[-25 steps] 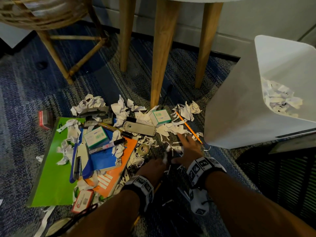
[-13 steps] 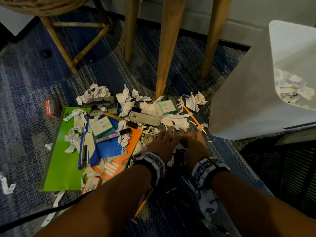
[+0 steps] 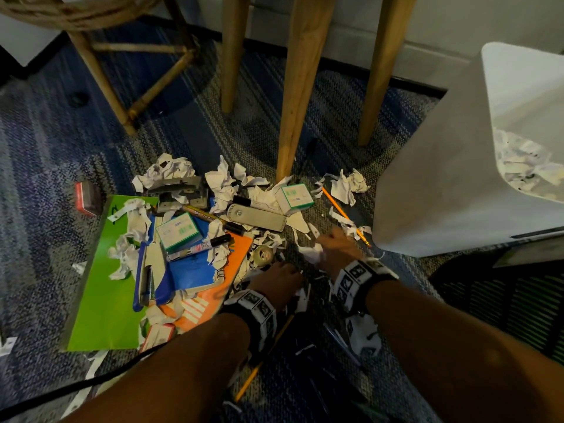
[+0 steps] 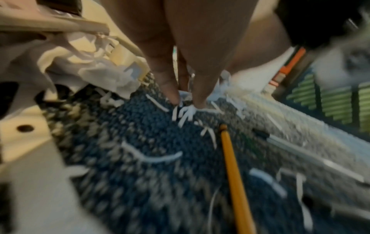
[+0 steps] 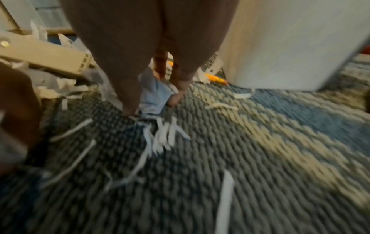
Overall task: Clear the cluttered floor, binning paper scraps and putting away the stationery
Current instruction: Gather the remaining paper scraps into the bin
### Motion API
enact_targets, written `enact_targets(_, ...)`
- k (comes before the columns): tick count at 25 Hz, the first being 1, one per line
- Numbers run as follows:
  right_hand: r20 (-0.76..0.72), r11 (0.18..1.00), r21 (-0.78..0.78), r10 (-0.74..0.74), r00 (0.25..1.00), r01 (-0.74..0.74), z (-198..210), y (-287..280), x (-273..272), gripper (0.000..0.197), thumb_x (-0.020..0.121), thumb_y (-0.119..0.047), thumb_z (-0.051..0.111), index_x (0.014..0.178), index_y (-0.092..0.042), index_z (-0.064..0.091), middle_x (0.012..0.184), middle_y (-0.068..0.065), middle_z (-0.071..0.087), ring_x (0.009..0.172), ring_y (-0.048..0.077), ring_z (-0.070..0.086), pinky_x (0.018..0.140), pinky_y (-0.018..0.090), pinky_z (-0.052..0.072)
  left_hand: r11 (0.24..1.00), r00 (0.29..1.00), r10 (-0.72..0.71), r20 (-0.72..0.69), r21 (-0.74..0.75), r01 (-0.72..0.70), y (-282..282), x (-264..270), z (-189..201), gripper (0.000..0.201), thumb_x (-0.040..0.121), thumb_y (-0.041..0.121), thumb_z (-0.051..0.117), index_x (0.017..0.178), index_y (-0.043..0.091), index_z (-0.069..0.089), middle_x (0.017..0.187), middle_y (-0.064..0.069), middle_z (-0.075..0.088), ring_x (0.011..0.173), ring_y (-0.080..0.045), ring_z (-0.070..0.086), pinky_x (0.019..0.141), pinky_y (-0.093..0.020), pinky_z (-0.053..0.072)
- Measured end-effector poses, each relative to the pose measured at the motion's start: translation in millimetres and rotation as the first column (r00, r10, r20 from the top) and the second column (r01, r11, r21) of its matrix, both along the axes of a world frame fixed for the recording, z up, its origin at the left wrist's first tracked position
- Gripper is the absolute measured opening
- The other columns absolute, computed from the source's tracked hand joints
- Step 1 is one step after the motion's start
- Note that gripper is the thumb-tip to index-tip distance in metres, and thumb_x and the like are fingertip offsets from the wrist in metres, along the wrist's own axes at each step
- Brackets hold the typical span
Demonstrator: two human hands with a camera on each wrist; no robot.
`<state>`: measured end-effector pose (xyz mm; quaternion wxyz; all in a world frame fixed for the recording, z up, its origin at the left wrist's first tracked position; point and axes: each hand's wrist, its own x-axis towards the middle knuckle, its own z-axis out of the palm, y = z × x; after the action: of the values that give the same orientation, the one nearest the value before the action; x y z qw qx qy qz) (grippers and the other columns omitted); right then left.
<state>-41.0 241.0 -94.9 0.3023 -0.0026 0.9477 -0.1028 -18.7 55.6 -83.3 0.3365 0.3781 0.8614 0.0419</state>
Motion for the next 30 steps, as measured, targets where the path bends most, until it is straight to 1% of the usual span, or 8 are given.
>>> enact_targets(4,-0.170,0.922,-0.288,-0.313,0.934,0.257,-21.5,8.6,51.5,0.021,0.084,-0.014,0.053,0.085,0.002,0.066,0.090,0.017,0.060,0.083,0.031,0.062,0.069,0.034,0.042,0.984,0.989,0.146,0.026,0.094,-0.148,8.2,-11.6,10.4,0.032,0.092,0.011,0.050,0.123,0.005,0.049,0.126,-0.016,0.046,0.115,-0.034,0.047,0.090,-0.039,0.036)
enact_targets(8,0.146,0.946,-0.166,-0.257,0.955,0.280,-6.8,16.7,81.7,0.051,0.099,-0.022,0.048,0.143,0.001,0.036,0.148,0.015,0.035,0.133,0.028,0.039,0.107,0.031,0.030,0.964,0.969,0.238,0.065,0.108,-0.244,29.1,-24.7,22.8,0.030,0.094,0.010,0.049,0.123,0.004,0.050,0.130,-0.015,0.045,0.116,-0.035,0.049,0.089,-0.038,0.039)
enact_targets(11,-0.109,0.902,-0.324,-0.337,0.935,0.287,12.6,18.4,94.4,0.075,0.072,-0.055,0.070,0.136,-0.026,0.043,0.137,0.002,0.037,0.117,0.029,0.052,0.092,0.038,0.050,0.965,0.968,0.237,0.080,0.096,-0.244,39.7,-29.9,21.6,0.032,0.095,0.015,0.049,0.125,0.004,0.049,0.133,-0.015,0.044,0.121,-0.033,0.047,0.093,-0.037,0.038)
enact_targets(13,-0.205,0.949,-0.172,-0.295,0.933,0.263,15.9,23.9,86.3,0.096,0.059,-0.068,0.070,0.141,-0.037,0.031,0.146,0.005,0.028,0.124,0.037,0.042,0.094,0.049,0.048,0.958,0.963,0.257,0.086,0.105,-0.265,41.8,-32.2,21.4,0.032,0.094,0.016,0.051,0.124,0.004,0.050,0.131,-0.014,0.046,0.121,-0.031,0.047,0.092,-0.035,0.038)
enact_targets(18,-0.198,0.978,-0.090,-0.204,0.959,0.190,3.1,24.0,29.9,0.117,0.068,-0.062,0.072,0.151,-0.034,-0.006,0.160,0.006,0.000,0.142,0.041,0.015,0.108,0.053,0.031,0.954,0.963,0.266,0.040,0.132,-0.269,34.0,-26.1,17.8,0.025,0.093,0.016,0.050,0.115,0.004,0.054,0.124,-0.014,0.051,0.115,-0.031,0.051,0.083,-0.035,0.037)
enact_targets(22,-0.010,0.982,-0.094,-0.164,0.986,0.162,-5.3,24.2,0.4,0.106,0.076,-0.054,0.070,0.153,-0.024,0.004,0.159,-0.002,0.011,0.143,0.033,0.016,0.113,0.048,0.027,0.925,0.940,0.339,0.040,0.168,-0.340,25.9,-18.3,15.0,0.029,0.092,0.016,0.051,0.119,0.005,0.053,0.127,-0.013,0.049,0.112,-0.034,0.053,0.083,-0.038,0.041)
enact_targets(26,-0.117,0.991,-0.134,-0.027,0.993,0.011,7.4,20.7,38.9,0.075,0.074,-0.049,0.074,0.134,-0.014,0.045,0.134,0.008,0.041,0.123,0.029,0.042,0.100,0.034,0.037,0.909,0.921,0.382,0.070,0.153,-0.388,32.2,-23.6,9.3,0.033,0.091,0.014,0.051,0.124,0.011,0.047,0.126,-0.012,0.043,0.110,-0.036,0.055,0.084,-0.040,0.046)
enact_targets(30,-0.036,0.985,-0.167,0.032,0.999,-0.037,-0.6,25.5,92.3,0.086,0.073,-0.055,0.070,0.145,-0.022,0.037,0.148,0.005,0.031,0.135,0.031,0.030,0.108,0.045,0.034,0.911,0.925,0.376,0.053,0.160,-0.380,46.8,-33.8,1.6,0.070,0.087,0.011,0.060,0.145,0.029,0.025,0.142,-0.014,0.029,0.125,-0.038,0.046,0.098,-0.044,0.046)
